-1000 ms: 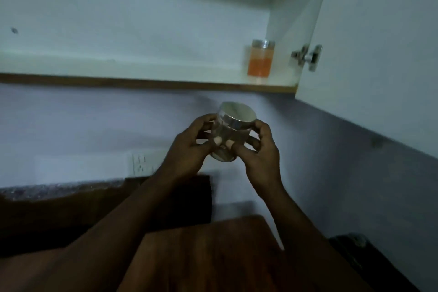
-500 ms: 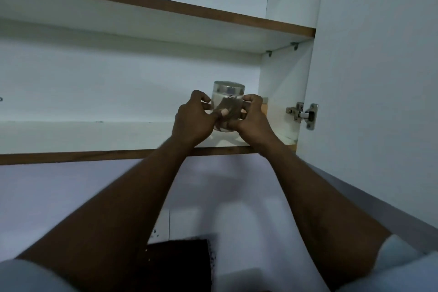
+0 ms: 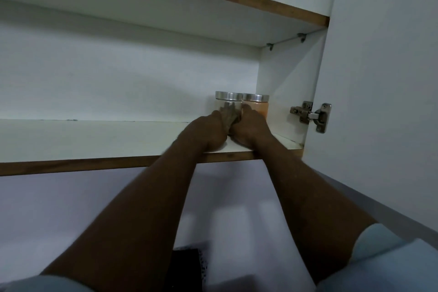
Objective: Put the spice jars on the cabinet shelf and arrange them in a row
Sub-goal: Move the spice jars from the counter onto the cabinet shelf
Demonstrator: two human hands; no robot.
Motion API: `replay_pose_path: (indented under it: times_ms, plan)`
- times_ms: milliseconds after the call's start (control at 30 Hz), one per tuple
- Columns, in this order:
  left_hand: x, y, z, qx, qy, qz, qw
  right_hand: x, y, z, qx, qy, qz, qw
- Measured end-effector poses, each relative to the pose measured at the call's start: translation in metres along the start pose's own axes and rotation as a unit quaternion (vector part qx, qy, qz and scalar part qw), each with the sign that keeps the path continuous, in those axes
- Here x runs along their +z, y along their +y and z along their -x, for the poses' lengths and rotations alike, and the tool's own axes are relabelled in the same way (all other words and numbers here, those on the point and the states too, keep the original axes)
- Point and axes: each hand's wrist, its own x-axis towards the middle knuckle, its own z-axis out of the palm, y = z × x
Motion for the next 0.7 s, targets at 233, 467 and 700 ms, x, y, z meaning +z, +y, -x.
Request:
replay_pose_path:
  times_ms: [233,467,700]
  plan:
    - [0.0006,0.003,-0.003,-0.008,-0.013,0.004,1.0,0.0,-0.0028,0.0006,0.023,-0.028,-0.001,0.999]
    - [-0.0007,0.0039,-0.0011,0.016,-0.022,0.0,1.0,0.0003,-0.0093,0.0008,-0.015,-0.066,0.061,0.996]
    - [0.0002,0.002,-0.0037,0.028,-0.026,-0.011,0.999,0.0021,-0.0042,-0.0015,0.007,-0.049,0.045,0.998]
